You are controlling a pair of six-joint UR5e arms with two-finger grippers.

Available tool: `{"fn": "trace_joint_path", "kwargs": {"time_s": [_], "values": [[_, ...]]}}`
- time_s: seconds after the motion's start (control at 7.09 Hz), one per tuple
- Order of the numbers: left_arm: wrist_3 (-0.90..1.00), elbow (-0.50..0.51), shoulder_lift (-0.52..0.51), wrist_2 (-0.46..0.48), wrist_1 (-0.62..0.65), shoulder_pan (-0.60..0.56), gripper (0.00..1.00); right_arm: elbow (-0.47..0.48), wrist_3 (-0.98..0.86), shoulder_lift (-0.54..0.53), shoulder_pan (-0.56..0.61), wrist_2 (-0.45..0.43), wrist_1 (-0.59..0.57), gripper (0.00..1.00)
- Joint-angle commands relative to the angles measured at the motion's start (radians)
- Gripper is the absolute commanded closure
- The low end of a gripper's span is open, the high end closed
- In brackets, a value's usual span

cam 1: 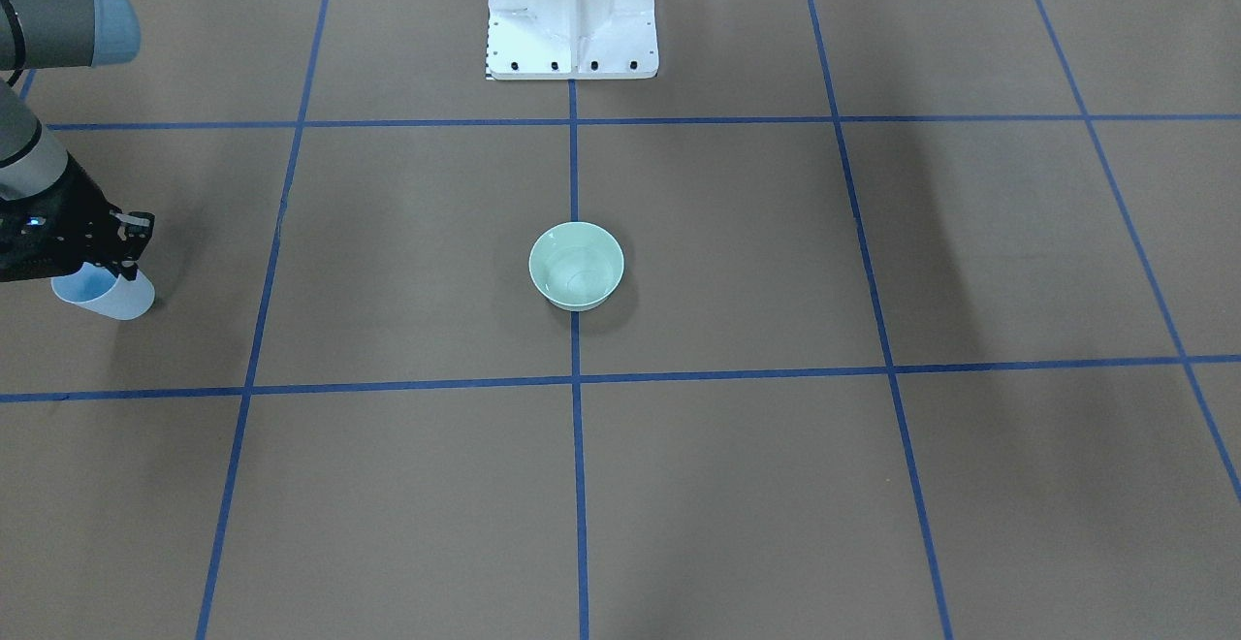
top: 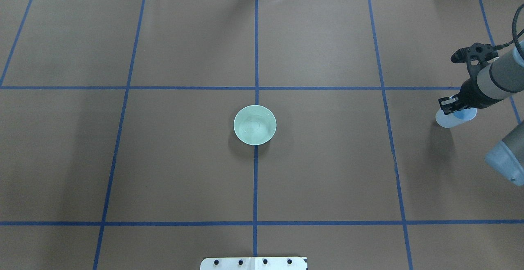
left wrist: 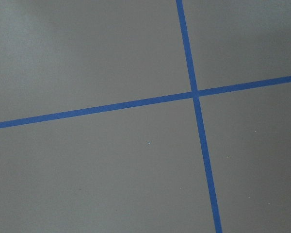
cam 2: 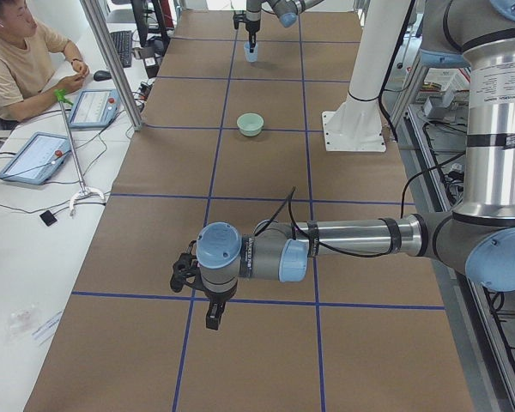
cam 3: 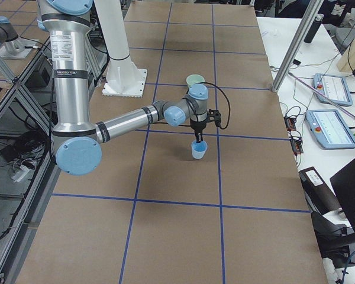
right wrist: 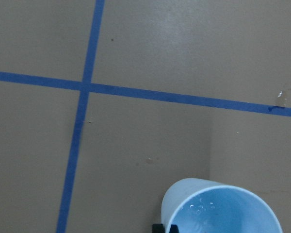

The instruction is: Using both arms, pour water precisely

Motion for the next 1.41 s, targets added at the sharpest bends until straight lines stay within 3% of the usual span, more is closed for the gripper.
{"fn": "trace_joint_path", "kwargs": {"time_s": [0.0, 0.14, 0.42, 0.56, 0.99, 1.27], "values": [[0.000, -0.001, 0.000, 0.000, 0.000, 0.002, 0.00, -0.008, -0.046, -0.024, 0.026, -0.004, 0.000, 1.00], [0.000, -0.001, 0.000, 0.000, 0.000, 0.002, 0.00, -0.004, -0.048, -0.030, 0.026, -0.007, 0.003, 1.00], [-0.003, 0.000, -0.002, 0.000, 0.000, 0.002, 0.00, -0.010, -0.043, -0.037, 0.024, -0.010, 0.067, 0.43], [-0.003, -0.001, -0.002, 0.000, 0.000, 0.002, 0.00, -0.007, -0.046, -0.037, 0.024, -0.009, 0.071, 0.00], [-0.015, -0.022, -0.018, 0.000, 0.014, 0.003, 0.00, -0.005, -0.046, 0.036, 0.067, 0.019, 0.041, 0.00], [-0.221, -0.111, -0.028, -0.030, 0.014, 0.011, 0.00, -0.005, -0.100, 0.091, 0.152, 0.072, -0.051, 0.00]]}}
